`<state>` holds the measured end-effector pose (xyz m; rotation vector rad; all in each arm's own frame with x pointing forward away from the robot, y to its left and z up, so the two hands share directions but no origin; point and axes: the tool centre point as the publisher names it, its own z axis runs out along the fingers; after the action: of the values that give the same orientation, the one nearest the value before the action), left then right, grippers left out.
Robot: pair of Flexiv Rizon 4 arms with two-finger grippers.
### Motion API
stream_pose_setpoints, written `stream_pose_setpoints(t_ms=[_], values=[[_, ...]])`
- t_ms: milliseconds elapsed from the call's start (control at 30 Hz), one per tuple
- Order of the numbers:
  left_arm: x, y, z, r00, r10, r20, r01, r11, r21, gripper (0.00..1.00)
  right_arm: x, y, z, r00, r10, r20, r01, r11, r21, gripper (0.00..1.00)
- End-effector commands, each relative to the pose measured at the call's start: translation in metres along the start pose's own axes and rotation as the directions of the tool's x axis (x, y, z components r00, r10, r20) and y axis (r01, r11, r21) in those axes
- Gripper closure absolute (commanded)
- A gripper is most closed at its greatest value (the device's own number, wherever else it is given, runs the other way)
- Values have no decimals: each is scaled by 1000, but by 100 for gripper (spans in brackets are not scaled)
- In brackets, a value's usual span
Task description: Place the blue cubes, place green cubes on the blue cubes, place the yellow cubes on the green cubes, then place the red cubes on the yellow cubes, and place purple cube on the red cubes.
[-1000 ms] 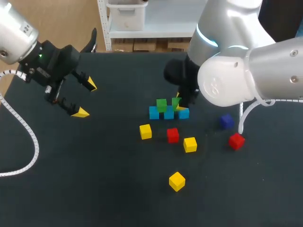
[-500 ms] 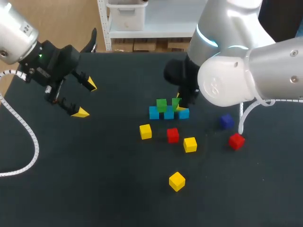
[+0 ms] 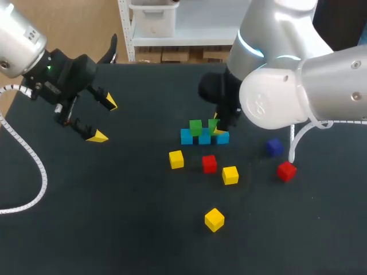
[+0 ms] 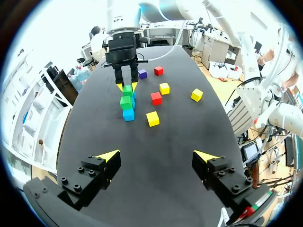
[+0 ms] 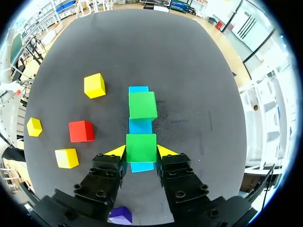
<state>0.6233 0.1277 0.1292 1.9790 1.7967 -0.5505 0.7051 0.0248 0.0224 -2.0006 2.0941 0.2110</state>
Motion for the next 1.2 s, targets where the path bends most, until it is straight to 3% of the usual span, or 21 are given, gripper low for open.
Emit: stream_pose_setpoints(t_ms=[33, 300, 400, 667, 800, 1067, 1200], values=[[1, 1, 0, 1000, 2, 1, -2, 1000, 1, 0, -1, -1, 0, 1000, -1, 1, 1, 1000, -3, 100], [1, 1, 0, 1000, 2, 1, -2, 1000, 1, 0, -1, -1, 0, 1000, -10, 5, 10, 1000, -6, 100], [1, 1, 0, 1000, 2, 1, -2, 1000, 1, 0, -1, -1, 0, 1000, -8, 4, 8, 1000, -7, 92], [1, 1, 0, 1000, 2, 1, -2, 1000, 1, 0, -1, -1, 0, 1000, -7, 3, 7, 1000, -10, 89], [1, 1, 0, 1000, 2, 1, -2, 1000, 1, 0, 0, 0, 0, 1000, -9, 1, 9, 1000, -9, 77], [1, 1, 0, 1000, 2, 1, -2, 1000, 1, 0, 0, 0, 0, 1000, -9, -1, 9, 1000, -12, 68], [1, 1, 0, 1000, 2, 1, -2, 1000, 1, 0, 0, -1, 0, 1000, -12, -2, 12, 1000, -15, 56]])
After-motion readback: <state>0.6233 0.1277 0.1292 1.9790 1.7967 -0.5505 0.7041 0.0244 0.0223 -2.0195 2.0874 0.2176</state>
